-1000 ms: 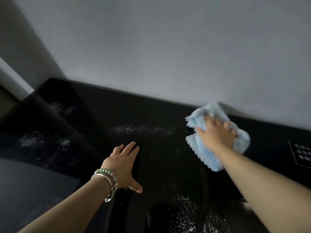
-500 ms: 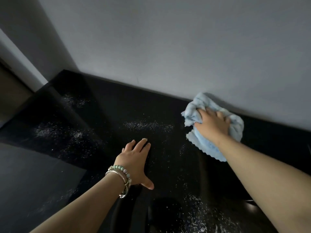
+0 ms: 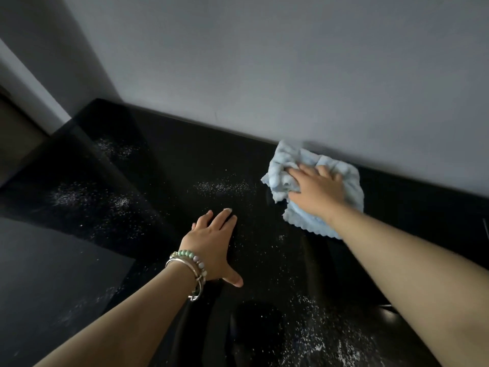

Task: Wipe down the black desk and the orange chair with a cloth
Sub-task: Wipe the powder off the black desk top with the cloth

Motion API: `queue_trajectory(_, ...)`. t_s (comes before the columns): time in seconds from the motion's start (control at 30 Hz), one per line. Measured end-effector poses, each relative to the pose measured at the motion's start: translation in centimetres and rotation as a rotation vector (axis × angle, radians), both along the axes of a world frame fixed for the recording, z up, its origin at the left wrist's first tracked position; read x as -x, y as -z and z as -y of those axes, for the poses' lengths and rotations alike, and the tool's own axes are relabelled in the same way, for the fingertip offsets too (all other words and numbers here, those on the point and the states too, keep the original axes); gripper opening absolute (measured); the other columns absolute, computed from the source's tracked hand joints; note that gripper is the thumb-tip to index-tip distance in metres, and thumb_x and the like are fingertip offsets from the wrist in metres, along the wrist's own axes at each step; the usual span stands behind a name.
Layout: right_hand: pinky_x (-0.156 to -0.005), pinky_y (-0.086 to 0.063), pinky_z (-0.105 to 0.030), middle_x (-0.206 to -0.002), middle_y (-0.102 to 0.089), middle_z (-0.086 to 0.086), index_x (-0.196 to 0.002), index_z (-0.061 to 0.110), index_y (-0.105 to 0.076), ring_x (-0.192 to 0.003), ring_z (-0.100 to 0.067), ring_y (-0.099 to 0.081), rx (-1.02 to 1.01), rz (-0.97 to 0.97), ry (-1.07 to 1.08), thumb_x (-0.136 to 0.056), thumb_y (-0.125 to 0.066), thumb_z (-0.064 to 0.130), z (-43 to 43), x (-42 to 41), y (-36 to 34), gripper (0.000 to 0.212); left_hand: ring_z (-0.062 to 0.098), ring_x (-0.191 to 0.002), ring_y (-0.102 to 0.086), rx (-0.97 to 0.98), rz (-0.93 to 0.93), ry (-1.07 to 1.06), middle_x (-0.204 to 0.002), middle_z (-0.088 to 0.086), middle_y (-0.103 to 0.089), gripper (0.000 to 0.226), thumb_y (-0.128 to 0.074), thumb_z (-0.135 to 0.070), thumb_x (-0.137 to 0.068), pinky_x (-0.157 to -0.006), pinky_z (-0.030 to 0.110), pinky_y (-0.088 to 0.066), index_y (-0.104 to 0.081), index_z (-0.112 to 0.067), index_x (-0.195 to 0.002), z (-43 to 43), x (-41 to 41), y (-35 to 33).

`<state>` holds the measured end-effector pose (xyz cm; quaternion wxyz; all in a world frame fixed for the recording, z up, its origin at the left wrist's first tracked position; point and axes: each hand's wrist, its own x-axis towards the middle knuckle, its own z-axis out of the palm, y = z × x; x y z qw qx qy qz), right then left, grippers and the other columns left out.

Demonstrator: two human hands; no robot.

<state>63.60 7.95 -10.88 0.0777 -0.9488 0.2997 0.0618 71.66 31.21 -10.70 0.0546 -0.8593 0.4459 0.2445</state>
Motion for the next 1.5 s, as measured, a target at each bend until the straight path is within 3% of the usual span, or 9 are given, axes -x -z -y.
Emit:
queue_trajectory(0.13,-0.099,-0.022,-0.05,-0.145,-0.034,0.018,-0.132,0.046,-0.035,-0.127,-0.021,-0.031,0.037,0.069,-0.164,-0.08,-0.037,0.052,-4.2,3.1,1.5,0.052,0.02,-0.143,0.004,0.037,0.002,-0.004,-0.152,-0.022,0.01,0.134,-0.074,-0.072,-0.044,-0.106,0.039,-0.034,0.002,-0.031,-0.147,-0.2,-0.1,0.3)
queue_trajectory(0.3,-0.079,-0.037,-0.039,-0.108,-0.064,0.019,-0.105,0.039,-0.063,-0.093,-0.018,-0.055,-0.119,0.338,-0.399,-0.067,-0.052,0.037,-6.9,9.1,0.2,0.04,0.022,-0.144,0.004,0.093,-0.027,-0.016,-0.155,-0.015,0.006,0.133,-0.075,-0.066,-0.051,-0.115,0.04,-0.022,0.008,-0.028,-0.147,-0.5,0.2,0.0)
queue_trajectory(0.4,-0.089,-0.04,-0.043,-0.122,-0.06,0.01,-0.121,0.036,-0.057,-0.107,-0.027,-0.05,-0.031,0.278,-0.146,-0.075,-0.052,0.038,-2.8,11.0,-0.1,0.046,0.02,-0.144,0.0,0.229,-0.021,-0.001,-0.155,-0.012,0.001,0.118,-0.072,-0.056,-0.065,-0.117,0.038,-0.013,0.009,-0.028,-0.147,-1.5,1.7,-0.1)
queue_trajectory(0.5,-0.098,-0.034,-0.046,-0.141,-0.038,0.009,-0.137,0.044,-0.028,-0.126,-0.031,-0.031,-0.008,-0.044,0.215,-0.083,-0.046,0.05,0.2,13.6,-0.1,0.057,0.015,-0.144,0.001,0.333,0.001,0.007,-0.156,-0.012,-0.002,0.097,-0.061,-0.051,-0.079,-0.117,0.035,-0.009,0.004,-0.029,-0.147,-2.7,4.0,-0.2)
queue_trajectory(0.73,-0.091,-0.034,-0.039,-0.13,-0.048,0.021,-0.126,0.048,-0.042,-0.113,-0.02,-0.041,-0.064,0.087,-0.191,-0.077,-0.041,0.055,-8.3,18.6,0.1,0.049,0.014,-0.144,0.001,0.317,-0.046,-0.128,-0.156,-0.009,-0.008,0.077,-0.052,-0.044,-0.089,-0.117,0.032,-0.012,-0.007,-0.025,-0.148,-5.0,10.1,0.0)
queue_trajectory(0.9,-0.077,-0.043,-0.037,-0.121,-0.061,0.003,-0.125,0.03,-0.057,-0.1,-0.031,-0.05,-0.1,0.448,0.081,-0.077,-0.067,0.026,-3.9,24.1,-3.1,0.049,0.015,-0.144,0.0,0.377,0.027,-0.183,-0.155,-0.008,-0.012,0.07,-0.051,-0.041,-0.09,-0.118,0.032,-0.012,-0.014,-0.025,-0.148,-5.0,16.1,0.2)
queue_trajectory(1.17,-0.094,-0.028,-0.053,-0.132,-0.041,0.009,-0.125,0.048,-0.023,-0.123,-0.027,-0.033,0.042,0.042,0.473,-0.082,-0.043,0.05,-0.9,38.5,-0.2,0.048,0.015,-0.144,-0.002,0.434,0.076,-0.253,-0.154,-0.01,-0.017,0.067,-0.051,-0.042,-0.089,-0.117,0.034,-0.014,-0.02,-0.026,-0.146,-5.3,26.7,0.2)
queue_trajectory(1.33,-0.091,-0.033,-0.052,-0.126,-0.044,0.005,-0.121,0.039,-0.039,-0.116,-0.025,-0.037,0.051,0.095,0.502,-0.08,-0.035,0.05,-4.6,38.0,0.3,0.042,0.013,-0.144,0.0,0.454,0.115,-0.338,-0.154,-0.012,-0.014,0.066,-0.049,-0.044,-0.09,-0.116,0.035,-0.011,-0.02,-0.027,-0.147,-8.1,30.8,0.0)
queue_trajectory(1.5,-0.085,-0.038,-0.05,-0.123,-0.048,-0.003,-0.13,0.029,-0.046,-0.112,-0.028,-0.043,0.124,0.115,0.297,-0.078,-0.056,0.052,-12.0,37.8,1.6,0.058,0.018,-0.144,-0.006,0.472,0.144,-0.409,-0.153,-0.006,-0.022,0.064,-0.053,-0.041,-0.089,-0.116,0.037,-0.015,-0.027,-0.023,-0.145,-11.3,33.0,0.0)
